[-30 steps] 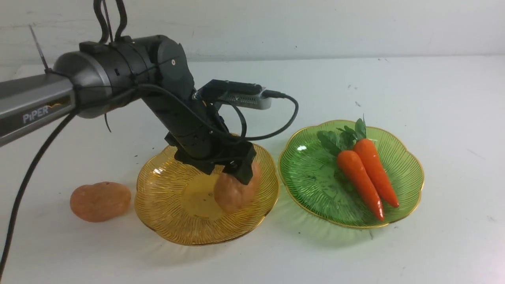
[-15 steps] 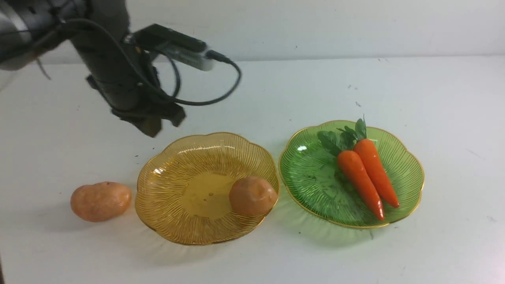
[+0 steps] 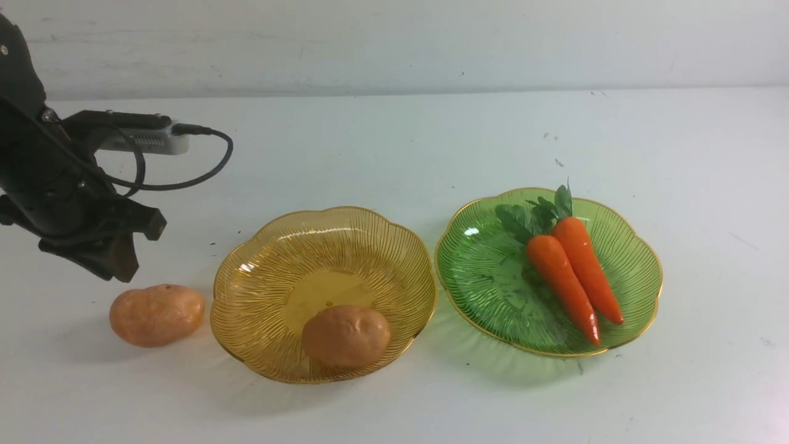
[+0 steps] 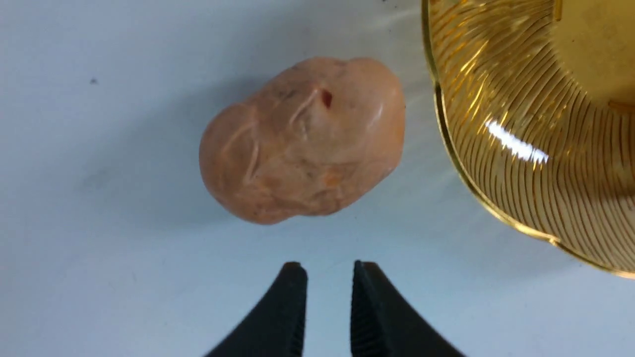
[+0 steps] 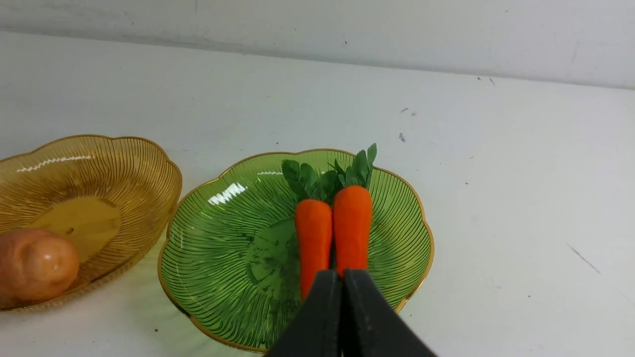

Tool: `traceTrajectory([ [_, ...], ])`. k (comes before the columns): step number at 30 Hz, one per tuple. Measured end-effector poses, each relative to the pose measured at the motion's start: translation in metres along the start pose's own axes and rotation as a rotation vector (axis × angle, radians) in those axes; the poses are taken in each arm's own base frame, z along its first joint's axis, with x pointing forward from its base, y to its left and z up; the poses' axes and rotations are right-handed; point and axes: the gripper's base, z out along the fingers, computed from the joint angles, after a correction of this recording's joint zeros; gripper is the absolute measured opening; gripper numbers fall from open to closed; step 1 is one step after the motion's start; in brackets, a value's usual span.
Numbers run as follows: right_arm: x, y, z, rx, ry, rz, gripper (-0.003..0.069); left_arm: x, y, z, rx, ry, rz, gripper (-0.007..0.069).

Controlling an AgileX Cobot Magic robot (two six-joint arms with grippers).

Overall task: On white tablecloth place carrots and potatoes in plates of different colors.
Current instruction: 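Put the potatoes from the left side into the left plate with the left gripper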

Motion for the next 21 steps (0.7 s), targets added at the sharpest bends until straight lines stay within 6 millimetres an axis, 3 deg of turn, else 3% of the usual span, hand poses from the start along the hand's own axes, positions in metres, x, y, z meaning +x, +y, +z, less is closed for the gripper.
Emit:
traceTrajectory([
  [4, 0.000, 0.000, 0.000, -0.001, 0.002, 0.000, -0.0015, -0.007, 0.001, 0.001, -0.009, -0.073, 0.056, 0.0288],
  [5, 0.000, 0.000, 0.000, -0.001, 0.002, 0.000, -0.0015, -0.010, 0.002, 0.005, -0.013, -0.076, 0.132, 0.0384],
  [6, 0.000, 0.000, 0.000, -0.001, 0.002, 0.000, -0.0015, -0.010, 0.002, 0.006, -0.013, -0.076, 0.132, 0.0394],
  [9, 0.000, 0.000, 0.000, -0.001, 0.002, 0.000, -0.0015, -0.014, 0.002, 0.019, 0.011, -0.048, 0.270, 0.0531],
  [13, 0.000, 0.000, 0.000, -0.001, 0.002, 0.000, -0.0015, -0.018, 0.002, 0.042, 0.063, -0.004, 0.308, 0.0603],
  [21, 0.000, 0.000, 0.000, -0.001, 0.002, 0.000, -0.0015, -0.024, 0.012, 0.086, 0.048, 0.084, 0.360, 0.0617],
])
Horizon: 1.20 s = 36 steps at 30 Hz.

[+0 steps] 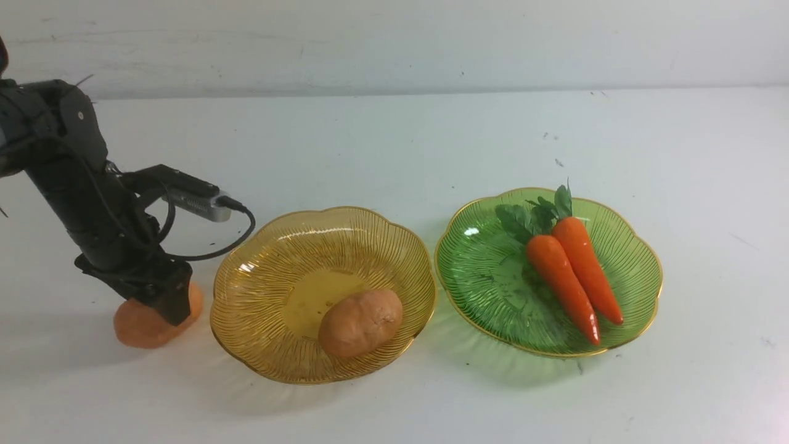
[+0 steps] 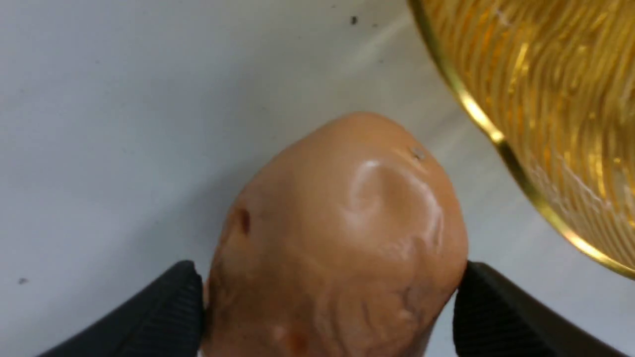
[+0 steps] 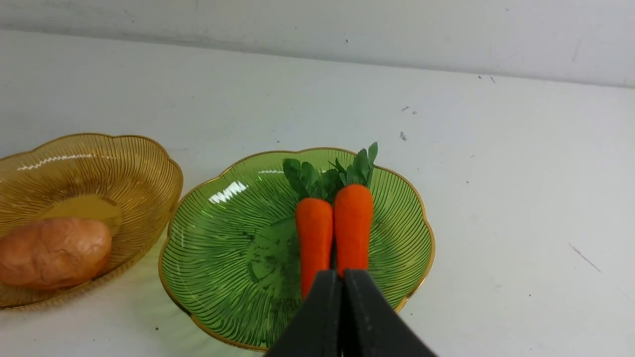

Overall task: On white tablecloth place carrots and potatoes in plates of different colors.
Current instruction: 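Put the potatoes from the left side into the left plate with the left gripper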

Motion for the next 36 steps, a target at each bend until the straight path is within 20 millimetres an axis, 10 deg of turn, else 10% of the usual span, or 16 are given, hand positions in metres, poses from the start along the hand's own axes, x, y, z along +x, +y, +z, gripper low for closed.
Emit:
traceTrajectory([
  [13, 0.000, 0.001, 0.000, -0.007, 0.000, 0.014, -0.0015, -0.001, 0.006, 0.010, 0.019, 0.113, -0.093, 0.0426],
  [19, 0.000, 0.001, 0.000, -0.012, 0.001, 0.026, -0.0015, -0.031, 0.007, -0.045, -0.001, -0.090, -0.266, 0.0412],
  [24, 0.000, 0.001, 0.000, -0.012, 0.001, 0.026, -0.0015, -0.061, -0.034, -0.084, 0.154, -0.279, -0.263, 0.0411],
  [29, 0.000, 0.001, 0.000, -0.012, 0.001, 0.026, -0.0015, -0.084, -0.084, -0.052, 0.205, -0.178, -0.143, 0.0416],
  [36, -0.014, 0.007, -0.011, -0.057, 0.064, 0.012, -0.0015, -0.094, -0.104, -0.016, 0.179, -0.076, -0.070, 0.0521],
])
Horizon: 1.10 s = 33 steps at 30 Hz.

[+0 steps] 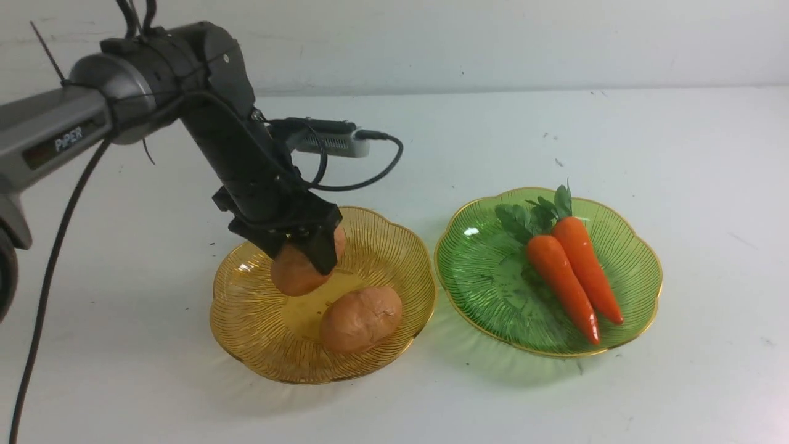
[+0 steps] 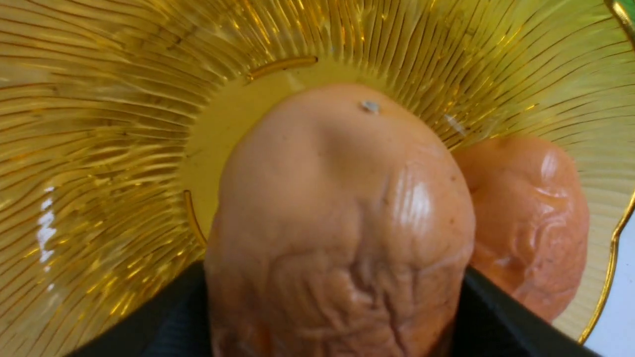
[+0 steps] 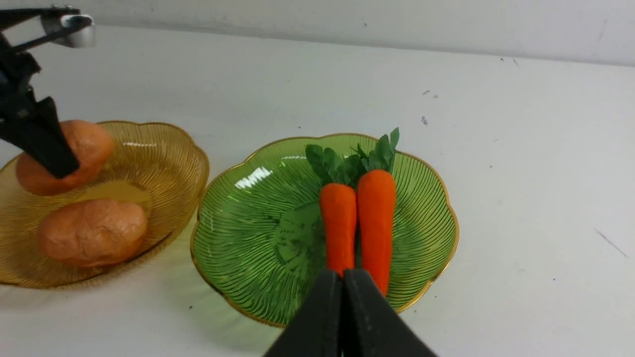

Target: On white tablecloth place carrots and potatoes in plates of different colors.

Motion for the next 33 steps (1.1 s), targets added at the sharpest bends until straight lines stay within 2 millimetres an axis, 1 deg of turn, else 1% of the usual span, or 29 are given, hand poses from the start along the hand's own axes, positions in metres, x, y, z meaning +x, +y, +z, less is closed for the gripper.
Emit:
traceTrajectory([
  [1, -0.004, 0.002, -0.005, -0.017, 0.028, -0.006, -0.0015, 0.000, 0.000, 0.001, -0.002, 0.003, 0.000, 0.0538],
  [5, -0.012, 0.009, -0.022, -0.064, 0.113, -0.026, -0.0015, -0.001, 0.002, -0.001, -0.023, 0.003, 0.012, 0.0580],
  [7, -0.011, 0.013, -0.033, -0.089, 0.164, -0.038, -0.0015, -0.002, 0.003, -0.003, -0.042, -0.003, 0.021, 0.0592],
  [8, -0.010, 0.014, -0.034, -0.091, 0.170, -0.039, -0.0015, -0.002, 0.003, -0.004, -0.045, -0.004, 0.023, 0.0594],
  [10, -0.003, 0.018, -0.051, -0.109, 0.181, -0.058, -0.0015, -0.006, 0.005, -0.010, -0.076, -0.022, 0.036, 0.0598],
  [12, 0.003, 0.020, -0.064, -0.111, 0.152, -0.074, -0.0015, -0.010, 0.004, -0.017, -0.092, -0.046, 0.040, 0.0598],
  [14, 0.011, 0.022, -0.079, -0.103, 0.080, -0.093, -0.0015, -0.015, 0.003, -0.026, -0.105, -0.081, 0.035, 0.0598],
  [16, 0.016, 0.023, -0.084, -0.094, 0.042, -0.102, -0.0015, -0.019, 0.002, -0.032, -0.109, -0.103, 0.038, 0.0598],
  [18, 0.030, 0.022, -0.089, -0.073, -0.048, -0.105, -0.0015, -0.022, 0.000, -0.039, -0.115, -0.130, 0.040, 0.0584],
  [20, 0.042, 0.019, -0.080, -0.061, -0.115, -0.083, -0.0015, -0.025, -0.001, -0.046, -0.118, -0.153, 0.033, 0.0531],
  [21, 0.047, 0.017, -0.074, -0.056, -0.137, -0.071, -0.0015, -0.027, -0.002, -0.049, -0.119, -0.164, 0.022, 0.0488],
  [22, 0.051, 0.015, -0.065, -0.046, -0.162, -0.058, -0.0015, -0.028, -0.002, -0.051, -0.119, -0.174, 0.013, 0.0426],
  [23, 0.053, 0.014, -0.061, -0.039, -0.173, -0.054, -0.0015, -0.028, -0.002, -0.051, -0.119, -0.174, 0.010, 0.0385],
  [25, 0.058, 0.010, -0.051, -0.022, -0.205, -0.042, -0.0015, -0.029, -0.002, -0.053, -0.119, -0.179, 0.006, 0.0271],
  [29, 0.062, 0.006, -0.041, 0.002, -0.261, -0.025, -0.0015, -0.029, -0.002, -0.053, -0.120, -0.180, 0.004, 0.0106],
  [30, 0.063, 0.005, -0.038, 0.010, -0.285, -0.017, -0.0015, -0.029, -0.002, -0.053, -0.120, -0.180, 0.003, 0.0039],
  [31, 0.062, 0.003, -0.036, 0.021, -0.317, -0.010, -0.0015, -0.028, -0.002, -0.053, -0.120, -0.178, 0.003, 0.0012],
  [33, 0.061, 0.002, -0.036, 0.029, -0.344, -0.004, -0.0015, -0.028, -0.002, -0.053, -0.119, -0.179, 0.002, -0.0003],
])
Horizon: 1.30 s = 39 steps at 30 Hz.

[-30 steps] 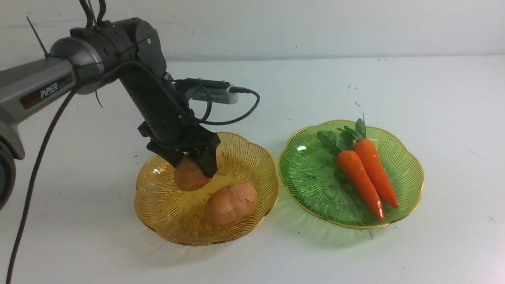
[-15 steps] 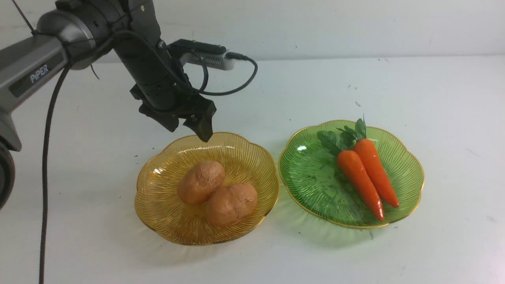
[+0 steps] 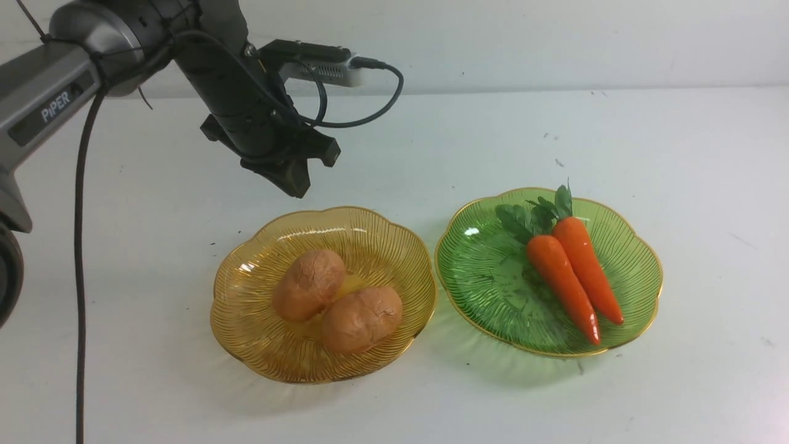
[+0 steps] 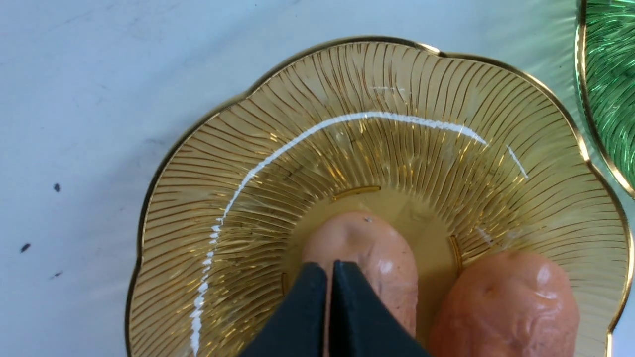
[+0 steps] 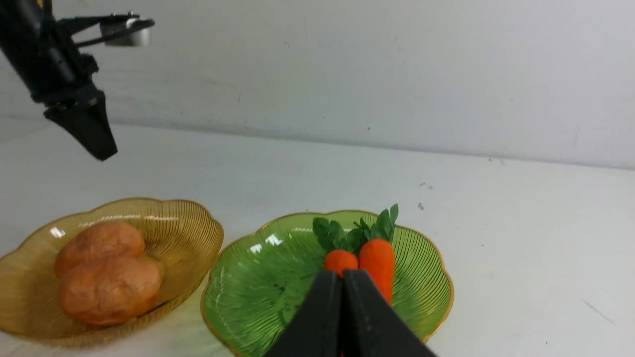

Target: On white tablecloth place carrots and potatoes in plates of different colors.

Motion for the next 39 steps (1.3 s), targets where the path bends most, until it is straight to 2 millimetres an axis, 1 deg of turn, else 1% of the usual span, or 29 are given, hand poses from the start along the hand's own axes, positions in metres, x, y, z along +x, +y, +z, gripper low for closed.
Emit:
traceTrajectory([
  [6, 0.000, 0.000, 0.000, 0.002, -0.008, 0.001, -0.0015, 0.000, 0.000, 0.000, 0.000, 0.001, -0.001, -0.0003],
  [10, 0.002, 0.001, 0.000, -0.006, 0.022, 0.002, -0.0015, 0.000, 0.000, -0.001, -0.004, 0.000, 0.000, -0.0003],
  [13, 0.004, 0.001, 0.000, -0.012, 0.043, 0.003, -0.0015, 0.000, -0.001, -0.008, -0.006, -0.016, -0.014, -0.0003],
  [16, 0.007, 0.001, 0.000, -0.017, 0.063, 0.003, -0.0015, 0.001, -0.005, -0.027, -0.012, -0.054, -0.015, -0.0003],
  [21, 0.023, 0.000, 0.005, -0.010, 0.101, 0.008, -0.0015, 0.007, -0.014, -0.074, -0.043, -0.144, 0.006, -0.0003],
  [23, 0.038, -0.002, 0.006, 0.000, 0.109, 0.000, -0.0015, 0.010, -0.017, -0.089, -0.052, -0.171, 0.012, -0.0003],
  [26, 0.052, -0.005, 0.007, 0.015, 0.118, -0.029, -0.0015, 0.015, -0.022, -0.111, -0.062, -0.213, 0.021, -0.0003],
  [27, 0.062, -0.007, 0.008, 0.031, 0.147, -0.069, -0.0015, 0.018, -0.024, -0.120, -0.064, -0.232, 0.022, -0.0003],
  [29, 0.075, -0.011, 0.010, 0.054, 0.191, -0.138, -0.0015, 0.022, -0.028, -0.134, -0.067, -0.262, 0.022, -0.0003],
  [31, 0.087, -0.015, 0.012, 0.075, 0.234, -0.211, -0.0015, 0.033, -0.034, -0.155, -0.072, -0.300, 0.027, -0.0003],
  [32, 0.091, -0.015, 0.012, 0.078, 0.246, -0.224, -0.0015, 0.039, -0.035, -0.161, -0.076, -0.306, 0.029, -0.0003],
  [33, 0.094, -0.016, 0.013, 0.081, 0.255, -0.234, -0.0015, 0.048, -0.037, -0.167, -0.084, -0.308, 0.033, -0.0003],
  [34, 0.096, -0.017, 0.013, 0.087, 0.253, -0.250, -0.0015, 0.063, -0.039, -0.175, -0.102, -0.303, 0.038, -0.0003],
  [39, 0.093, -0.021, 0.014, 0.154, 0.208, -0.292, -0.0015, 0.116, -0.046, -0.189, -0.140, -0.276, 0.029, -0.0003],
])
